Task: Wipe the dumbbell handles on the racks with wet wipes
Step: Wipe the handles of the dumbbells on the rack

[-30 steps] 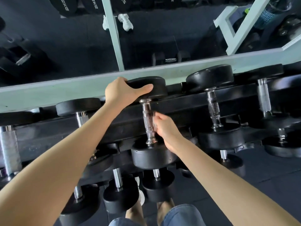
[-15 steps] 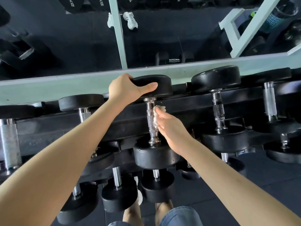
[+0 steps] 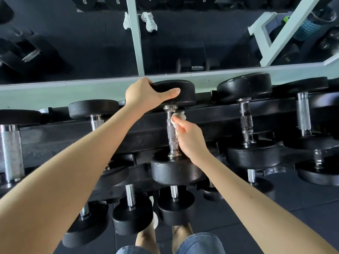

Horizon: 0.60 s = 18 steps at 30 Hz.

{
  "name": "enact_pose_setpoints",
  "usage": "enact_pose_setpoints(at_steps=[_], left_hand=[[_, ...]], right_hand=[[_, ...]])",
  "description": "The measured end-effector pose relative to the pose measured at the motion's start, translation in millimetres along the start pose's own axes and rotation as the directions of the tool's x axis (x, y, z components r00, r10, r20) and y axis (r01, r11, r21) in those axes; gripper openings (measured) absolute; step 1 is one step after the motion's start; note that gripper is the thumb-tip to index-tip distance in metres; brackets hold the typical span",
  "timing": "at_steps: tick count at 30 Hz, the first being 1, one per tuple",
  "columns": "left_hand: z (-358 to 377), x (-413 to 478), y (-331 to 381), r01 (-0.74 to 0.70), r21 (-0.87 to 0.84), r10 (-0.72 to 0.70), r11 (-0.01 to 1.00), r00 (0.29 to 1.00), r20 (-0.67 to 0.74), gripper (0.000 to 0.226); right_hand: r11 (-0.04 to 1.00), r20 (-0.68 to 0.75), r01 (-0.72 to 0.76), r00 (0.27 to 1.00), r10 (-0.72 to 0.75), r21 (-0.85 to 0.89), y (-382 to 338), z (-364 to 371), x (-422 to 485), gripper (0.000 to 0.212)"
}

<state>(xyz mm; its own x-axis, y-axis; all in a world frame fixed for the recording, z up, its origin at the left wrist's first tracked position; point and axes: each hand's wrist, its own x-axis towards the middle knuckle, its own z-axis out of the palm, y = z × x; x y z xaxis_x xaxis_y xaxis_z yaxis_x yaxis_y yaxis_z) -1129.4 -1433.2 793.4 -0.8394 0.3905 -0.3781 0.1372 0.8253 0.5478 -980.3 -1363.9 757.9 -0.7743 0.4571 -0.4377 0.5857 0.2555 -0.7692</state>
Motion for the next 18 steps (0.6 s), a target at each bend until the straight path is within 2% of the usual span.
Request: enact_pose_setpoints(at_steps=[3,5,7,9,11,15,16,18], left_hand=[[0.0,-0.5,-0.3,-0.002,-0.005,0.002,1.0,1.0,0.003,0.058],[-0.2,0.4,-0.5,-0.004,-0.008,0.004,1.0,1.0,-0.001,0.064],[-0.4,0.8,-0.2,-0.006,-0.006,0.006,1.0,1.0,-0.006,0.068],[-0.2,1.3,-0.4,-0.007,-0.001,0.007,1.0,1.0,-0.003,0.065],[0.2,1.2,-0.1,-0.011,0.008,0.011,1.0,1.0,-0.001,0.059],[-0.4,1.2,-0.2,-0.013,0.019,0.013,1.0,1.0,0.004,0.059],[-0.5,1.5,-0.6,-0.011,0.014,0.011,1.0,1.0,0.004,0.058],[-0.2,2.0,-0.6,-0.006,0.004,0.006,1.0,1.0,0.001,0.061]], right_hand=[[0.994,-0.197,0.072,0.979,-0.055,0.078,4.8,8.7,-2.4,0.031],[0.979,-0.303,0.076,0.953,-0.015,0.191,7.7,13.5,-1.5,0.02],[0.972,-0.357,0.018,0.932,0.069,0.233,8.4,16.8,9.5,0.01],[0.964,-0.368,-0.039,0.92,0.138,0.264,8.2,19.9,21.0,0.018],[0.954,-0.361,-0.035,0.921,0.147,0.297,10.2,23.6,23.2,0.023],[0.995,-0.335,0.032,0.942,0.001,0.091,20.6,26.2,9.1,0.011],[0.997,-0.318,0.022,0.948,0.004,0.076,21.0,24.0,10.8,0.011],[0.99,-0.282,-0.042,0.956,0.08,0.138,14.0,17.1,23.3,0.029]])
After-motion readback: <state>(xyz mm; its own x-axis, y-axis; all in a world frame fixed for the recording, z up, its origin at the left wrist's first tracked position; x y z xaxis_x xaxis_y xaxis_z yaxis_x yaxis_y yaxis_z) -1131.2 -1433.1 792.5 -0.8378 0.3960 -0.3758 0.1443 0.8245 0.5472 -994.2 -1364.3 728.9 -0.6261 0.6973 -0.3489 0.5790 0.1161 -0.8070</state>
